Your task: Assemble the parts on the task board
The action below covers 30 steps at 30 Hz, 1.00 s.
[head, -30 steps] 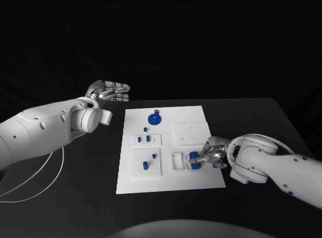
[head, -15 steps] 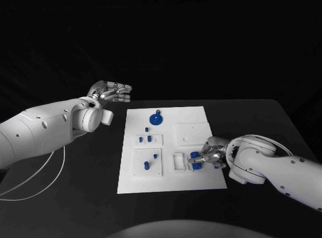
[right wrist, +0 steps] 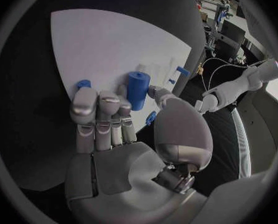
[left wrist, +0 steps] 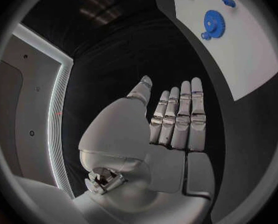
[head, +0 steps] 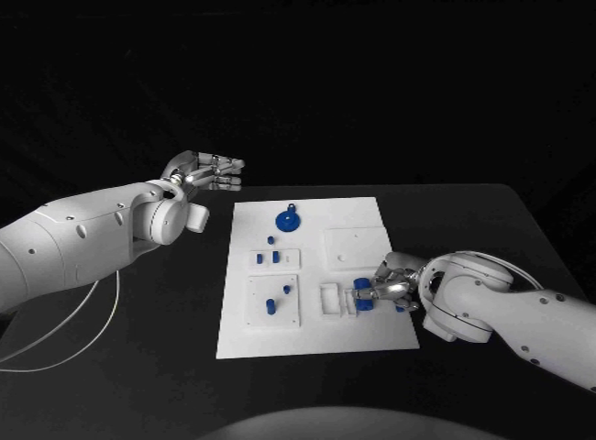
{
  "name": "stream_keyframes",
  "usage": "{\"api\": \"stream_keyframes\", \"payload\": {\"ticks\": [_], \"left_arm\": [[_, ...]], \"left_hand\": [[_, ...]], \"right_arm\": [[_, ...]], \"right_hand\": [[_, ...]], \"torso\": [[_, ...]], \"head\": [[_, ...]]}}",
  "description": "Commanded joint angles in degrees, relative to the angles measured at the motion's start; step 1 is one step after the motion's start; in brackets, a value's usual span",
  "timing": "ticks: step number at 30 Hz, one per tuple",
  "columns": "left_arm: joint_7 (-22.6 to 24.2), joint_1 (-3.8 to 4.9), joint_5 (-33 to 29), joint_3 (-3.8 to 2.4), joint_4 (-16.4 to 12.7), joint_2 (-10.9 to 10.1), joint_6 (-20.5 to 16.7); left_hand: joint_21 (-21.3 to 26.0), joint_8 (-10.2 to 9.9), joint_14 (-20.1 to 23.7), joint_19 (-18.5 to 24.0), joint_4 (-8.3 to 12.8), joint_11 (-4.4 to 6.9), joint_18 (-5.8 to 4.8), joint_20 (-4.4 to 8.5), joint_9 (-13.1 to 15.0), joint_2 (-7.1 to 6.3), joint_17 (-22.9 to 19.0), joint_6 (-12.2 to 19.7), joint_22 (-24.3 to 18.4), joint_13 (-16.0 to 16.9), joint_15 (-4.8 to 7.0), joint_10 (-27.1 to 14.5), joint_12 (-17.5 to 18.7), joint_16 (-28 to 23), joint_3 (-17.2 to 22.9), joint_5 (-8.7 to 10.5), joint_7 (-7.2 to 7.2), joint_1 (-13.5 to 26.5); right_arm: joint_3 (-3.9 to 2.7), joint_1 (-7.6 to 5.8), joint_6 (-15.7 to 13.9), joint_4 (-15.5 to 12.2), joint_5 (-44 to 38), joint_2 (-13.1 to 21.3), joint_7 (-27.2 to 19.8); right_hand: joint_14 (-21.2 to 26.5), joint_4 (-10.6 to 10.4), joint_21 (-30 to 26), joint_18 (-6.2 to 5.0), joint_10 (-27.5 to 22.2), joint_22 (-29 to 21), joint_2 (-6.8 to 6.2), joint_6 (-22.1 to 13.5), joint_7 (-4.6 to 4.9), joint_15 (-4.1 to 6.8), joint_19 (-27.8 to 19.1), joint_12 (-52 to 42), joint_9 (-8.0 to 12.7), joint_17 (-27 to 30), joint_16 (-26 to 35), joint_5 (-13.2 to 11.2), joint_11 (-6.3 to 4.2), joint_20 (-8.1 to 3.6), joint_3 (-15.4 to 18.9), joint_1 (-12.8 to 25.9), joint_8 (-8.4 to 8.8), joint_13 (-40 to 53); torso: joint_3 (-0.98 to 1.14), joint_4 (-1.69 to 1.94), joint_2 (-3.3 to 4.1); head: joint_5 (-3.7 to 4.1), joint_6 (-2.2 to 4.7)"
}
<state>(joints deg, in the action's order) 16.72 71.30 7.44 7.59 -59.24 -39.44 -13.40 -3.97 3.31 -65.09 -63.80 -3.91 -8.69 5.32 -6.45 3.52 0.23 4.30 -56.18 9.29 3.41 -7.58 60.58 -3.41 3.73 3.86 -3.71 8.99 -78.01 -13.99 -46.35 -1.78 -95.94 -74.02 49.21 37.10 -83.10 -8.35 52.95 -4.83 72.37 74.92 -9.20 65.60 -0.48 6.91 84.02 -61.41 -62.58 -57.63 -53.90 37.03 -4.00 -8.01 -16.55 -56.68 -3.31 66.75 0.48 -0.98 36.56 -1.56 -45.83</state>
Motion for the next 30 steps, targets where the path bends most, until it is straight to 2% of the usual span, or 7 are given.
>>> {"api": "stream_keyframes", "payload": {"ticks": [1,7,12,16,21,25,30], "left_arm": [[-0.27,0.03,0.15,-0.04,0.01,0.19,1.46],[-0.36,0.03,0.19,-0.04,0.13,0.26,1.74],[-0.4,0.03,0.19,-0.03,0.23,0.37,1.87],[-0.51,0.03,0.2,-0.03,0.26,0.4,1.96],[-0.64,0.03,0.22,-0.03,0.32,0.42,2.04],[-0.71,0.03,0.27,-0.03,0.31,0.47,2.16],[-0.76,0.03,0.29,-0.03,0.35,0.56,2.2]], "left_hand": [[-0.21,0.26,0.41,-0.1,-0.45,-0.01,0.37,-0.32,0.02,0.01,0.04,0.31,-0.18,0.05,-0.06,-0.46,-0.02,-0.24,-0.07,0.24,-0.02,0.62],[-0.24,0.29,0.41,-0.15,-0.57,0.01,0.38,-0.32,0.05,0.11,0.06,0.06,-0.46,0.06,-0.06,-0.4,-0.04,-0.24,-0.05,0.2,-0.06,0.57],[-0.22,0.24,0.5,-0.14,-1.29,-0.01,0.32,-0.35,0.02,0.04,0.03,0.22,-0.7,0.05,-0.09,-0.41,-0.02,-0.24,-0.53,0.72,-0.04,1.47],[-0.22,0.26,0.59,-0.14,-1.35,-0.03,0.31,-0.35,0.03,-0.06,-0.01,0.24,-0.82,0.05,-0.12,-0.49,-0.03,-0.24,-0.63,0.75,-0.04,1.5],[-0.22,0.26,0.59,-0.14,-1.35,-0.03,0.31,-0.35,0.03,-0.06,-0.01,0.24,-0.82,0.05,-0.12,-0.49,-0.03,-0.24,-0.63,0.75,-0.04,1.5],[-0.24,0.26,0.62,-0.18,-1.45,-0.05,0.3,-0.36,0.03,-0.12,-0.03,0.35,-1.15,0.05,-0.13,-0.51,-0.03,-0.24,-0.67,0.73,-0.02,1.4],[-0.24,0.26,0.62,-0.18,-1.45,-0.05,0.3,-0.36,0.03,-0.12,-0.03,0.35,-1.15,0.05,-0.13,-0.51,-0.03,-0.24,-0.67,0.73,-0.02,1.4]], "right_arm": [[0.0,-0.04,-3.42,-0.61,3.17,0.52,0.02],[-0.17,-1.03,-4.03,-1.45,6.64,1.13,0.05],[-0.29,-1.89,-3.51,-1.95,9.29,1.0,-0.08],[-0.31,-2.19,-2.62,-2.51,10.29,0.63,-0.1],[-0.29,-2.56,-1.15,-2.53,10.83,-0.12,-0.01],[0.0,-2.84,0.06,-2.35,9.65,-1.24,0.08],[1.11,-3.05,0.74,-1.73,4.69,-2.48,0.17]], "right_hand": [[-0.01,14.82,-0.15,0.69,0.31,4.61,0.11,0.59,-0.16,0.15,3.59,0.3,-0.63,-0.01,0.24,1.27,-0.17,-0.12,-13.99,0.21,-0.48,-0.01],[0.0,15.5,-0.13,0.74,0.49,4.63,0.49,0.78,-0.27,0.18,3.59,0.44,-0.91,0.01,0.23,1.32,-0.24,-0.16,-13.35,0.68,-0.39,-0.12],[0.01,14.61,-0.52,0.76,0.39,4.5,0.57,0.96,-0.27,0.17,3.58,0.54,0.72,0.18,0.38,0.72,-0.21,-0.16,-11.4,0.8,-0.38,-0.14],[0.02,14.54,-0.92,0.74,0.39,4.37,0.57,0.98,-0.25,0.15,3.54,0.68,1.01,0.32,0.54,0.95,-0.2,-0.15,-11.11,0.58,-0.39,-0.24],[0.04,14.37,-0.9,0.78,0.34,4.36,0.73,0.96,-0.22,0.14,3.54,0.77,1.33,0.39,0.66,1.27,-0.18,-0.15,-10.42,0.53,-0.39,-0.27],[0.04,14.39,-0.93,0.82,0.3,4.4,0.91,0.95,-0.21,0.13,3.53,0.77,1.48,0.31,0.62,1.53,-0.17,-0.14,-9.8,0.38,-0.39,-0.23],[0.01,14.29,-1.01,0.84,0.42,4.4,0.9,1.04,-0.26,0.15,3.52,0.66,1.47,0.22,0.54,1.68,-0.2,-0.16,-9.69,0.37,-0.41,-0.15]], "torso": [[-0.01,-0.06,-0.03],[-0.02,0.04,0.03],[-0.1,0.2,0.04],[-0.05,0.18,0.07],[-0.19,0.13,0.04],[-0.12,0.1,0.05],[-0.12,0.04,0.03]], "head": [[-0.09,0.08],[-0.03,0.19],[-0.15,0.38],[-0.46,0.2],[-0.83,0.01],[-1.22,0.25],[-1.42,0.29]]}}
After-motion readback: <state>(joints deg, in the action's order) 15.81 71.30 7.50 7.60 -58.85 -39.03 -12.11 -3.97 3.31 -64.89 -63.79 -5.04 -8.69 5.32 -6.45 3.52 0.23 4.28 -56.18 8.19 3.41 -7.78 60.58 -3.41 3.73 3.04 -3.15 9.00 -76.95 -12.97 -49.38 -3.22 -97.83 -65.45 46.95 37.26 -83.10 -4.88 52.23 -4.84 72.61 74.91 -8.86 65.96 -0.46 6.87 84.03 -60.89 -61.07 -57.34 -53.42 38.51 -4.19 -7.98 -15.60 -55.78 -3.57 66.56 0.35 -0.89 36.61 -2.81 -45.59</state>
